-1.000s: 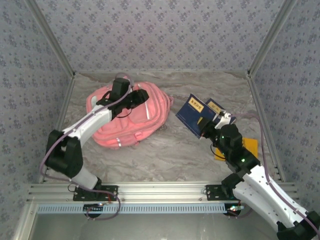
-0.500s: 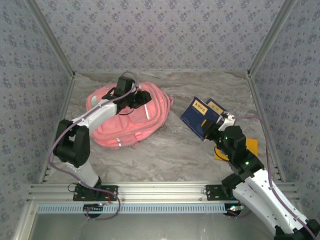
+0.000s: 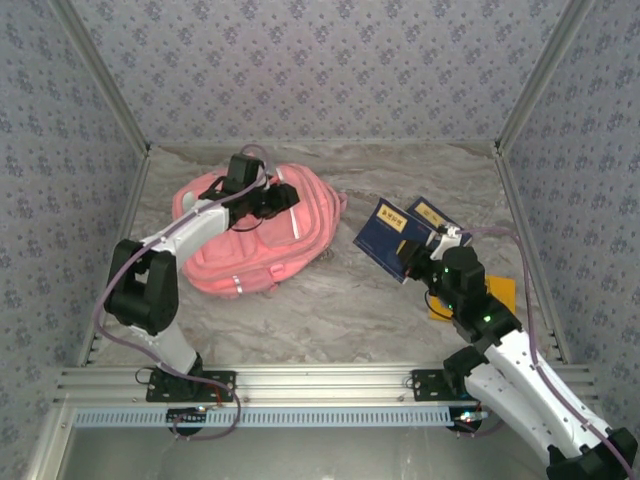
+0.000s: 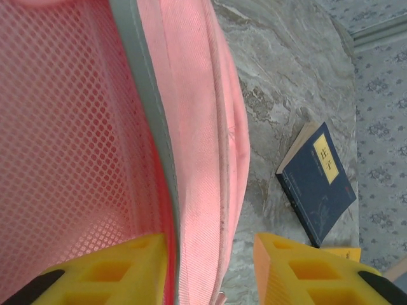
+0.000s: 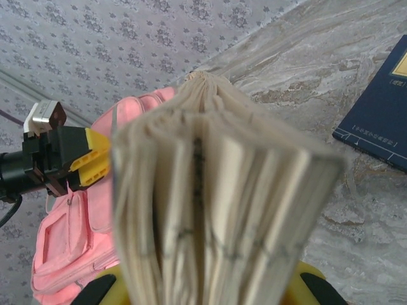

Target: Pack the student bag

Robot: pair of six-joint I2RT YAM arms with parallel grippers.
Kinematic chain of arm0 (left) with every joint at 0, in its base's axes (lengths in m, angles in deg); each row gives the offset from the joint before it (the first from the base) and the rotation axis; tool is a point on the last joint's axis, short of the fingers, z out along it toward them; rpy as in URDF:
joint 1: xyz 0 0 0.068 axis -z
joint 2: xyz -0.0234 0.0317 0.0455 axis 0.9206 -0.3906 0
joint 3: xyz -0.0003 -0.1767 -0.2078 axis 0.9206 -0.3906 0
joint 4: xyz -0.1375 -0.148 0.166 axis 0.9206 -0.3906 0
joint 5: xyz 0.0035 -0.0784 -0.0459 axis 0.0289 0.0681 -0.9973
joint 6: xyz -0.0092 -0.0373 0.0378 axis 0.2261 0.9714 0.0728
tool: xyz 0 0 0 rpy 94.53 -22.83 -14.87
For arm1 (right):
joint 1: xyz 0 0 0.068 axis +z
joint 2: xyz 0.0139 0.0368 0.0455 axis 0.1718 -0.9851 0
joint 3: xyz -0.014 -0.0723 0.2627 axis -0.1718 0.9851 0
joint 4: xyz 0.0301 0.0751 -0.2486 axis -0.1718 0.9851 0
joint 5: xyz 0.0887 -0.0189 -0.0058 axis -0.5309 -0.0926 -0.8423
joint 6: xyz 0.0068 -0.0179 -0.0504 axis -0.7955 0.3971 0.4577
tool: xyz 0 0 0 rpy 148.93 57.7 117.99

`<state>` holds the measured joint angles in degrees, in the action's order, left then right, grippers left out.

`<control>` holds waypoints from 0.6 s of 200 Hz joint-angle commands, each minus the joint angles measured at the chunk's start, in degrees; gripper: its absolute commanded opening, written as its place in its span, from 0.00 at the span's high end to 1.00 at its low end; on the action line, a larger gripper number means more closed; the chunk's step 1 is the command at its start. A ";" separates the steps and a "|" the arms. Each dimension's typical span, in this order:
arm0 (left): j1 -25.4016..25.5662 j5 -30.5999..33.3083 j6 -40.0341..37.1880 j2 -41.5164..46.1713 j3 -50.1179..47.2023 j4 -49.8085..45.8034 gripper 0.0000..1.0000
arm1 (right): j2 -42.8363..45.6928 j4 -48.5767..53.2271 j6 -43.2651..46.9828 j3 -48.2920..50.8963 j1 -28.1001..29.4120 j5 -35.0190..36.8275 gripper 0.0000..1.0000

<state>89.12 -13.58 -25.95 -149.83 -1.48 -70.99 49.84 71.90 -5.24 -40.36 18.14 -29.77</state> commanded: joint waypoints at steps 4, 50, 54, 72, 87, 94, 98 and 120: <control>0.61 -3.11 -2.01 -2.48 2.60 0.46 0.61 | 0.09 -4.06 -0.30 0.11 -0.61 -1.44 1.00; 2.48 -3.95 -5.25 -7.04 8.37 -3.64 0.67 | -1.38 -5.05 -1.00 -0.24 -1.13 -3.28 1.00; 2.50 -3.78 -5.62 -7.31 8.73 -4.06 0.68 | -1.51 -5.14 -1.00 -0.24 -1.18 -3.32 1.00; 2.54 -2.82 -7.64 -8.57 11.25 -6.95 0.82 | -2.04 -5.12 -0.91 -0.50 -1.19 -3.67 1.00; 2.65 -1.53 -10.10 -9.80 14.13 -11.26 0.97 | -2.28 -5.01 -0.82 -0.90 -1.17 -3.77 1.00; 2.88 -0.80 -11.39 -10.07 15.43 -13.25 1.00 | -2.32 -4.65 -0.63 -1.21 -1.25 -3.67 1.00; 3.01 -0.38 -12.26 -10.18 16.07 -14.30 1.00 | -2.37 -4.25 -0.40 -1.45 -1.31 -3.59 1.00; 4.59 2.62 -17.78 -10.71 21.16 -21.60 1.00 | -3.35 1.95 1.76 -4.87 -1.25 0.54 1.00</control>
<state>91.69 -13.25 -36.13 -160.06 13.58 -83.60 46.93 70.52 -5.59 -40.34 17.22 -32.63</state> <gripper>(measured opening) 0.042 0.124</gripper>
